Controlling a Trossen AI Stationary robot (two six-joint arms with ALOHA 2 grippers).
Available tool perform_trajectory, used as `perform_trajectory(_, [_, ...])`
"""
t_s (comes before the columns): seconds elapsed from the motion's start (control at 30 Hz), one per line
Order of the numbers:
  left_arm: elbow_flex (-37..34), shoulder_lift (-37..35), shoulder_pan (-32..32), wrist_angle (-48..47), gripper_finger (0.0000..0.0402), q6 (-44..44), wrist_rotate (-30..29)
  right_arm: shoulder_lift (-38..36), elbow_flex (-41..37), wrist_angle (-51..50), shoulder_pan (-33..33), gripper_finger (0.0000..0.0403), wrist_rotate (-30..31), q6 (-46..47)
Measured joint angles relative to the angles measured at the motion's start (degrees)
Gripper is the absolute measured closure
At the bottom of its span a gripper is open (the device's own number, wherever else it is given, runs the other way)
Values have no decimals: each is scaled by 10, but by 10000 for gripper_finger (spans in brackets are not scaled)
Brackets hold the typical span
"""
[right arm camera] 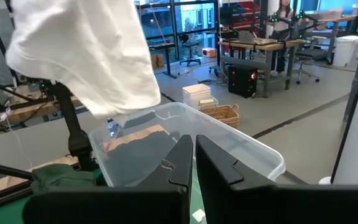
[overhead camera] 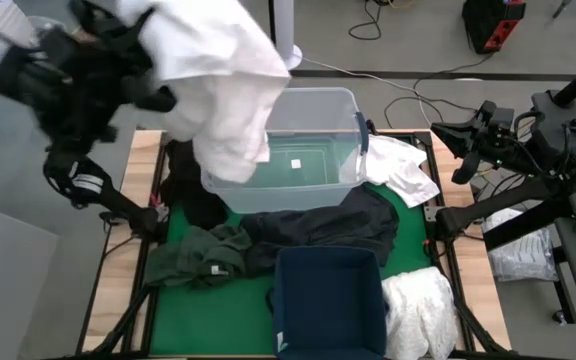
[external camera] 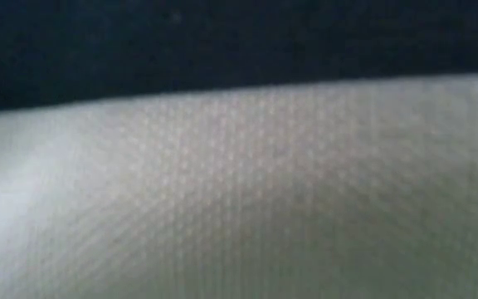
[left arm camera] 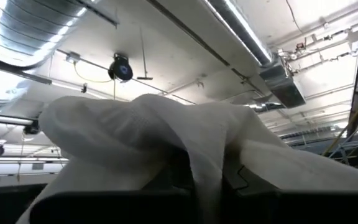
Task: Sort clothes
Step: Put the white shirt into the transparent laundry bin
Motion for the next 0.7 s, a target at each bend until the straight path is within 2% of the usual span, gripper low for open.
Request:
perform_trajectory(0.3, [0, 64, 126, 4, 401, -164, 74, -1, 0, -22, 0, 390, 0, 1])
perform_trajectory(0.7, [0, 133, 204, -23, 401, -320, 150, -2, 0, -34, 0, 390, 0, 1])
